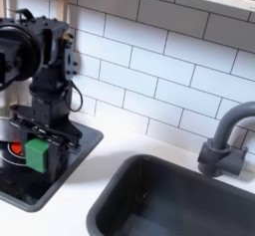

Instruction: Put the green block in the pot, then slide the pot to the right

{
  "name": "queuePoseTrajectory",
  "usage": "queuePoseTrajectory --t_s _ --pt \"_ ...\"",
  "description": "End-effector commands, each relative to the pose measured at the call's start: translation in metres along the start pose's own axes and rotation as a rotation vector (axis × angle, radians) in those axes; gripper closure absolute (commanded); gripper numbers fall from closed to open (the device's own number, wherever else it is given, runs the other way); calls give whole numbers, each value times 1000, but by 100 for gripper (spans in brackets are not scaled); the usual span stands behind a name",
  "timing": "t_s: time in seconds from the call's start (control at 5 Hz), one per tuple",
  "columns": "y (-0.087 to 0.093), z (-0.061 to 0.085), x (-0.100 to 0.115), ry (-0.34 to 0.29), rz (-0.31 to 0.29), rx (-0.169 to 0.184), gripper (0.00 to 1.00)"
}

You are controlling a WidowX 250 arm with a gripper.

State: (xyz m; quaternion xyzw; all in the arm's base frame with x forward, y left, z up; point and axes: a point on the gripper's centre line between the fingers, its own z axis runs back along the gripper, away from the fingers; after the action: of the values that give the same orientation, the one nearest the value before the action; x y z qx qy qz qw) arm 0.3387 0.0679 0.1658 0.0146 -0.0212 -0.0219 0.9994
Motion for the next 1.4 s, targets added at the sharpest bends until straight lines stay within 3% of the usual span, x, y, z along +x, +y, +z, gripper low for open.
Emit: queuePoseTrajectory --t_s 0.0,0.6,0.8,1.2 --pt "13 12 0 -31 6 -7 100" --pt "18 41 12 -115 14 -10 100" --pt "27 50 16 -162 40 12 100" --pt "48 51 18 -200 92 50 100"
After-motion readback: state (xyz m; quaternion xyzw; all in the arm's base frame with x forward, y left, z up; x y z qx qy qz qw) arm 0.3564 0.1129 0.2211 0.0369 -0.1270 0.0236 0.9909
